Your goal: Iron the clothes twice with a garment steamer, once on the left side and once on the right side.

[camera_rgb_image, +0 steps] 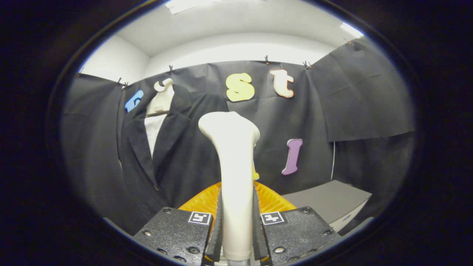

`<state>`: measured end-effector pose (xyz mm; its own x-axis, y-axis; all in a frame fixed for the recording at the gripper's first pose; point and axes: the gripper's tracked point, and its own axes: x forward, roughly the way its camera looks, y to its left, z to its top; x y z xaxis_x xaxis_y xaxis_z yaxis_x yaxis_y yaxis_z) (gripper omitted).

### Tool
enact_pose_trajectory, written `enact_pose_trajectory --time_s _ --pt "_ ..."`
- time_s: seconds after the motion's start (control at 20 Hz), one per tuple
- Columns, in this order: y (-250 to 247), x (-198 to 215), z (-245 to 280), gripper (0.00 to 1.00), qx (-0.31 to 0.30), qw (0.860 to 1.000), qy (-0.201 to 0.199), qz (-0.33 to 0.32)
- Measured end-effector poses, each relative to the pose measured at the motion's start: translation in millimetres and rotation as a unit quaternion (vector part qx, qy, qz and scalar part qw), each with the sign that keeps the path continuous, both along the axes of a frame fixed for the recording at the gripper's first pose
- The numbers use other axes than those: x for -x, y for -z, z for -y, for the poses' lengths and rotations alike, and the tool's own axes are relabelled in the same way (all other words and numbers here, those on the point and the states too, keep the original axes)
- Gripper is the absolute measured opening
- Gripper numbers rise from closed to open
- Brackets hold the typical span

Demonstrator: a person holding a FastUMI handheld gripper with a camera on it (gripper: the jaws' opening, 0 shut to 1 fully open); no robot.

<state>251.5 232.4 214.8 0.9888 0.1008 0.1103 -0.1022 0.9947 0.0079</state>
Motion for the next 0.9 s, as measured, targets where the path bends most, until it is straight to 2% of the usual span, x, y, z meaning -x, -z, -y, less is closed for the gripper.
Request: enact_pose_trajectory --time_s 0.25,0.45,0.7,0.9 --pt "-47.5 -26.2 -36.8 0.36 0.000 0.996 -0.010 0.087" --pt "-68.2 -37.4 -62.5 0.36 0.002 0.992 -0.026 0.122" --pt "-65.6 -48.0 -83.6 0.36 0.009 0.991 -0.041 0.130" --pt "-40.0 -46.8 -88.4 0.36 0.025 0.992 -0.039 0.121"
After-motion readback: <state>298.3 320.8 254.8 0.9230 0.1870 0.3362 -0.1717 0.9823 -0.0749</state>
